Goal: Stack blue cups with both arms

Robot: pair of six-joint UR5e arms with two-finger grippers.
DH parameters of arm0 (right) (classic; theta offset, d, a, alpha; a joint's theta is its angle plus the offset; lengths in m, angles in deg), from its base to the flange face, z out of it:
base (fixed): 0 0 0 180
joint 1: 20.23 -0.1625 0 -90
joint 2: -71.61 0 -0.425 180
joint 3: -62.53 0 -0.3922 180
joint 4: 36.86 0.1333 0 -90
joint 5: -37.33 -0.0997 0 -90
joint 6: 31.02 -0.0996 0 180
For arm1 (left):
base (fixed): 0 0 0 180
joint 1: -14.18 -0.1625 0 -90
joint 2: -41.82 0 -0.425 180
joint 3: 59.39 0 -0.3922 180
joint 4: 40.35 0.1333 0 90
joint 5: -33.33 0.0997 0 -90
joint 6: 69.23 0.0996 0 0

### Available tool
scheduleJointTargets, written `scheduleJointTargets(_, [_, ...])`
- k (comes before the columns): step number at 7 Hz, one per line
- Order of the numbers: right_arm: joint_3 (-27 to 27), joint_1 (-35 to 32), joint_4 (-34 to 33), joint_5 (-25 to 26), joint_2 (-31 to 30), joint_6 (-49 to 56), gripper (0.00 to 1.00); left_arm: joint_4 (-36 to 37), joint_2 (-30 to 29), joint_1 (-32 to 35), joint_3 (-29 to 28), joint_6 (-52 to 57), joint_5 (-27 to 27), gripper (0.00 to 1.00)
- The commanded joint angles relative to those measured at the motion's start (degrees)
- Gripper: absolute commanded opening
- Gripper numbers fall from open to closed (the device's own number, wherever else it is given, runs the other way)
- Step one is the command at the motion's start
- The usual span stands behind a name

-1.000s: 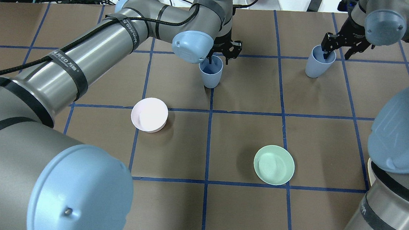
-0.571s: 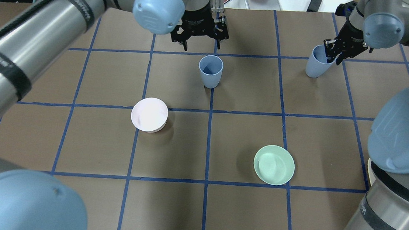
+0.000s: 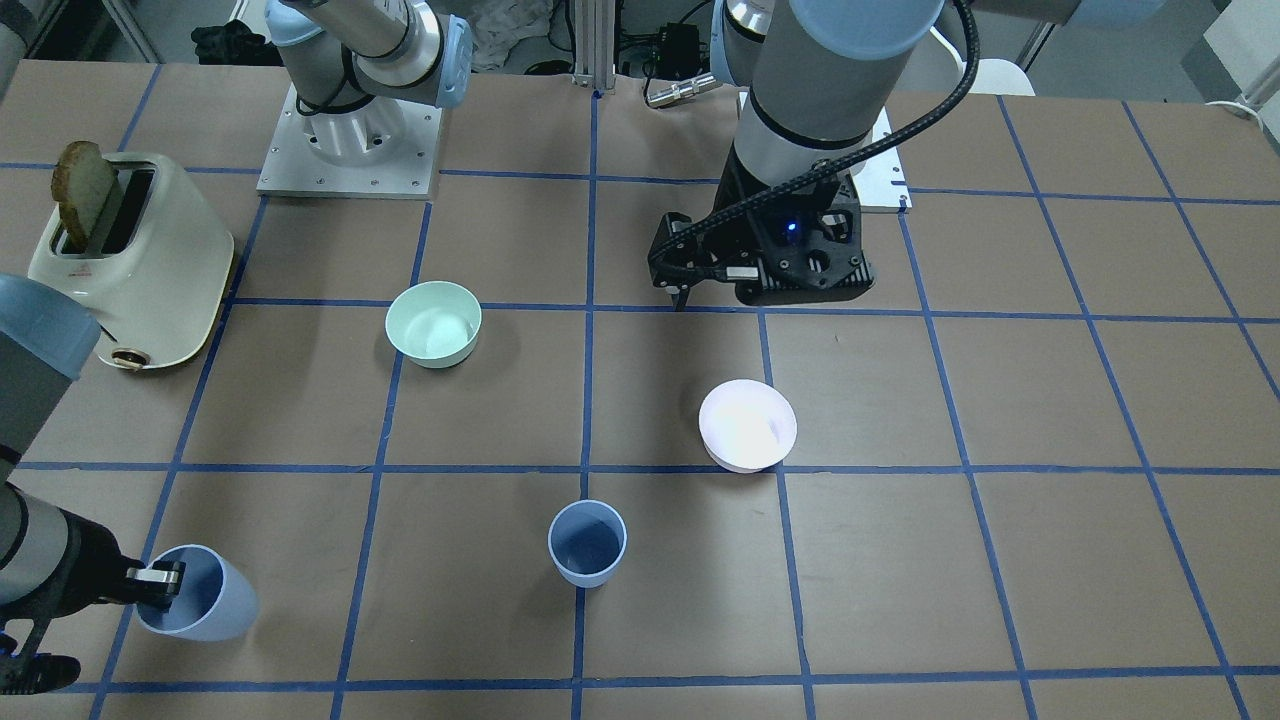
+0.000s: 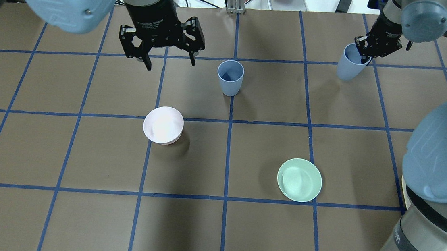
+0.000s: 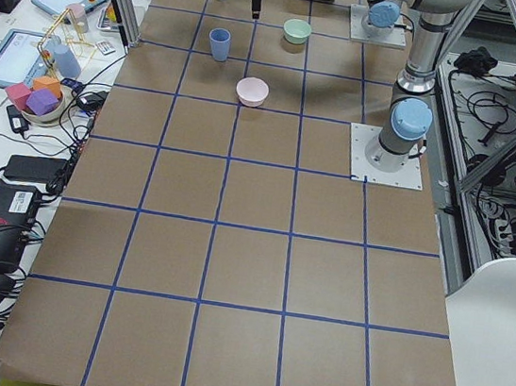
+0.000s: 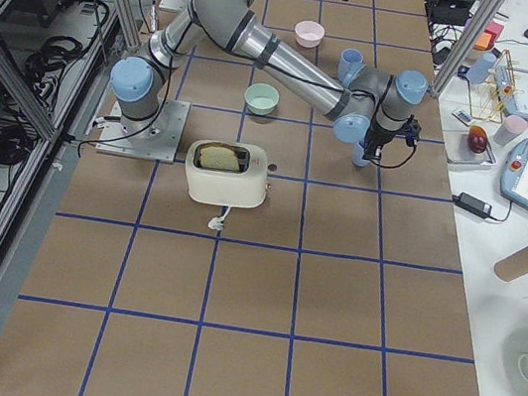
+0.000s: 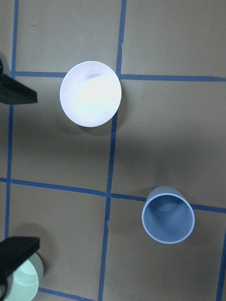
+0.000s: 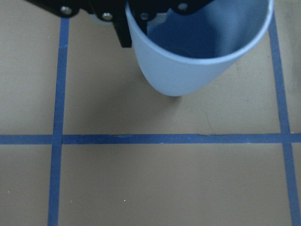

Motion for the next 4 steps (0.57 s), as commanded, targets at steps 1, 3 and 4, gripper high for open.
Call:
scheduleJointTargets(1, [4.3,-6.3,8.0,-2.7,-3.7,-12.0,0.0,4.8,6.3,-1.9,8.4,3.5,3.5,1.0])
scheduleJointTargets(3, [6.6,-16.5,9.3,-2.6,-4.6,-25.0,0.0,3.1,7.0,-5.6,5.5,13.9,4.6,1.0])
scheduleJointTargets(4, [6.7,-20.3,8.7,-2.8,-4.4,-30.6,0.0,-2.0,6.3,-8.1,1.8,14.0,4.4,1.0])
